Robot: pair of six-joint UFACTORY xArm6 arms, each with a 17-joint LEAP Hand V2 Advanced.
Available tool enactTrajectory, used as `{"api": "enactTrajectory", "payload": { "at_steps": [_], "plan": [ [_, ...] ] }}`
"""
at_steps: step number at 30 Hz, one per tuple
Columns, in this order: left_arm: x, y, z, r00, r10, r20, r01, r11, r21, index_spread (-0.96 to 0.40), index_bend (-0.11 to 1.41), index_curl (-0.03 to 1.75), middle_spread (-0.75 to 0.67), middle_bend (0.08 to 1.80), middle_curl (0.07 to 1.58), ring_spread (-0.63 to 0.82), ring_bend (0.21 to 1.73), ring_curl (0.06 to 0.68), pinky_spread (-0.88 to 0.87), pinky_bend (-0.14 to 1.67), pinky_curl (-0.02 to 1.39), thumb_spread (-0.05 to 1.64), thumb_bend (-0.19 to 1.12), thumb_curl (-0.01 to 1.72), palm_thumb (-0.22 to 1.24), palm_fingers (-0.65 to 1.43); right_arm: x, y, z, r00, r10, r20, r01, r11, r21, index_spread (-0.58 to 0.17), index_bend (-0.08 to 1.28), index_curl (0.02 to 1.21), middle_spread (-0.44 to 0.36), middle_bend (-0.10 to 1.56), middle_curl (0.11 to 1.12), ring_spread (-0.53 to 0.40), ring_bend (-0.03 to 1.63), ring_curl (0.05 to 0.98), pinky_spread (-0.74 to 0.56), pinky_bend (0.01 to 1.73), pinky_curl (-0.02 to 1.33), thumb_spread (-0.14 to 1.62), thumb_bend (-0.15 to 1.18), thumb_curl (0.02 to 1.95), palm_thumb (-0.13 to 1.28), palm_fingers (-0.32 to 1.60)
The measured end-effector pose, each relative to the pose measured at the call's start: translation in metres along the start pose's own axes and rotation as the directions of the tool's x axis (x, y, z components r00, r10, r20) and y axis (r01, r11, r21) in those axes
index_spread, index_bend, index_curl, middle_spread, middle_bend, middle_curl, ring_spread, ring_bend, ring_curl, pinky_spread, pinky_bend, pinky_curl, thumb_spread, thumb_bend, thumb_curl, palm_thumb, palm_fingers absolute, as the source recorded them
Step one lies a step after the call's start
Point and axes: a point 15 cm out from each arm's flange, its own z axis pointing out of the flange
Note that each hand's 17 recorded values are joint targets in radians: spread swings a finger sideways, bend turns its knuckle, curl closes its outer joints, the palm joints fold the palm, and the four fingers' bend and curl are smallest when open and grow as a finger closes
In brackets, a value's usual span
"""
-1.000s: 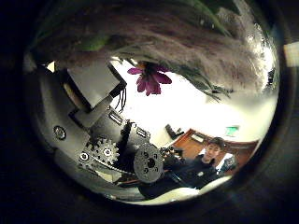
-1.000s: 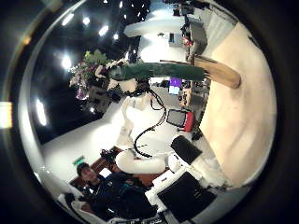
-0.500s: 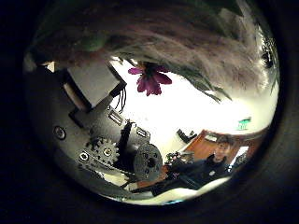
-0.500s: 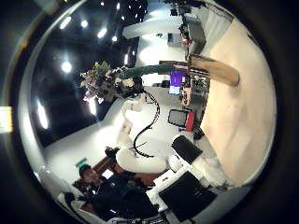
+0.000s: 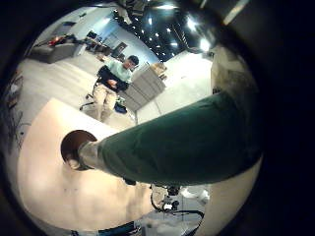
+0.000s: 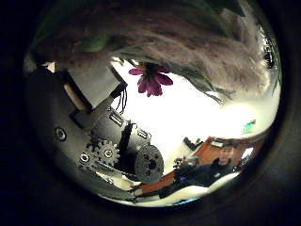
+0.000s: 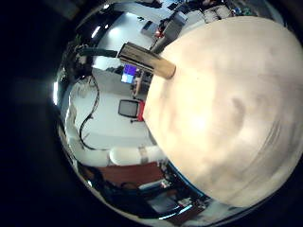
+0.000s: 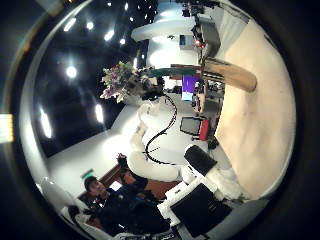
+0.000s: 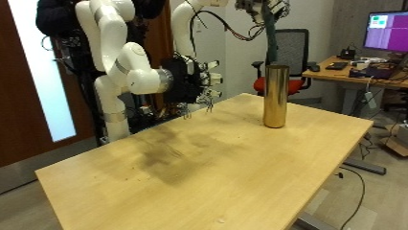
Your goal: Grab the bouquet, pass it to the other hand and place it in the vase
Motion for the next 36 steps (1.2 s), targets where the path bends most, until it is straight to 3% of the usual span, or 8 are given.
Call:
{"api": "enactTrajectory", "payload": {
  "at_steps": [7,12,17,18,19,21,27,36],
  "plan": [
    [-0.025,-0.007,0.006,0.998,-0.050,-0.040,0.050,0.999,-0.010,-0.73,0.35,1.50,-0.54,1.09,1.03,-0.41,1.42,0.584,-0.59,1.05,0.71,0.11,-0.02,0.93,1.12,1.08,0.001,0.001,0.002,1.000,0.001,0.002,-0.001,1.000,-0.003,-0.327,0.17,0.25,0.112,0.18,0.27,0.183,0.34,0.254,0.35,0.45,0.31,0.96,-0.03,0.45,0.76,-0.01],
    [-0.030,-0.007,0.008,0.997,-0.051,-0.050,0.050,0.999,-0.014,-0.70,0.26,1.51,-0.53,1.05,1.03,-0.42,1.38,0.564,-0.62,1.06,0.70,0.23,-0.06,0.88,0.97,1.04,0.002,0.001,0.002,1.000,0.003,0.003,-0.003,1.000,-0.005,-0.323,0.17,0.26,0.111,0.18,0.27,0.175,0.34,0.256,0.35,0.45,0.31,0.96,-0.03,0.45,0.77,-0.01],
    [-0.036,0.000,0.007,0.999,-0.048,-0.020,0.047,0.998,-0.039,-0.61,0.14,1.43,-0.51,0.92,0.97,-0.45,1.14,0.493,-0.63,0.95,0.65,0.60,-0.07,0.73,0.69,0.43,0.001,0.002,0.005,1.000,0.003,0.005,-0.003,1.000,-0.013,-0.324,0.17,0.27,0.110,0.18,0.27,0.174,0.34,0.258,0.35,0.44,0.31,0.96,-0.03,0.45,0.76,0.00],
    [-0.039,0.002,0.006,0.999,-0.049,-0.004,0.049,0.998,-0.048,-0.58,0.17,1.39,-0.47,0.86,0.95,-0.37,1.07,0.484,-0.53,0.82,0.64,0.70,-0.07,0.68,0.62,0.19,0.001,0.002,0.005,1.000,0.003,0.005,-0.003,1.000,-0.013,-0.325,0.17,0.28,0.110,0.18,0.27,0.173,0.34,0.258,0.35,0.44,0.31,0.96,-0.03,0.45,0.76,0.00],
    [-0.041,0.003,0.004,0.999,-0.049,0.014,0.049,0.997,-0.057,-0.48,0.13,1.31,-0.28,0.62,0.87,-0.16,0.97,0.450,-0.23,0.64,0.60,0.77,-0.07,0.62,0.55,-0.21,0.001,0.002,0.005,1.000,0.003,0.005,-0.003,1.000,-0.013,-0.325,0.17,0.28,0.110,0.18,0.27,0.173,0.34,0.259,0.35,0.44,0.31,0.96,-0.03,0.45,0.76,0.00],
    [-0.050,0.008,-0.003,0.997,-0.056,0.059,0.061,0.996,-0.069,-0.14,0.00,1.03,0.24,0.26,0.64,0.29,0.78,0.317,0.29,0.52,0.45,0.82,-0.06,0.49,0.40,-0.34,0.001,0.002,0.006,1.000,0.004,0.006,-0.004,1.000,-0.014,-0.325,0.17,0.28,0.110,0.18,0.27,0.173,0.34,0.260,0.35,0.44,0.31,0.96,-0.03,0.45,0.77,0.00],
    [-0.074,0.017,-0.035,0.981,-0.098,0.169,0.108,0.993,-0.052,0.21,0.04,0.63,0.54,0.15,0.45,0.54,0.63,0.238,0.56,0.40,0.36,0.80,-0.05,0.40,0.32,-0.28,0.000,0.002,0.006,1.000,0.001,0.007,0.000,1.000,-0.015,-0.321,0.17,0.29,0.110,0.18,0.27,0.172,0.34,0.262,0.35,0.44,0.31,0.96,-0.03,0.45,0.77,0.01],
    [-0.100,0.036,-0.082,0.948,-0.151,0.281,0.169,0.985,-0.038,0.28,0.10,0.27,0.64,0.15,0.25,0.68,0.48,0.184,0.69,0.31,0.30,0.74,-0.04,0.35,0.25,-0.20,-0.001,0.003,0.012,1.000,-0.002,0.011,0.002,1.000,-0.030,-0.318,0.17,0.29,0.110,0.18,0.27,0.172,0.34,0.264,0.35,0.44,0.31,0.96,-0.03,0.45,0.77,0.02]
  ]
}}
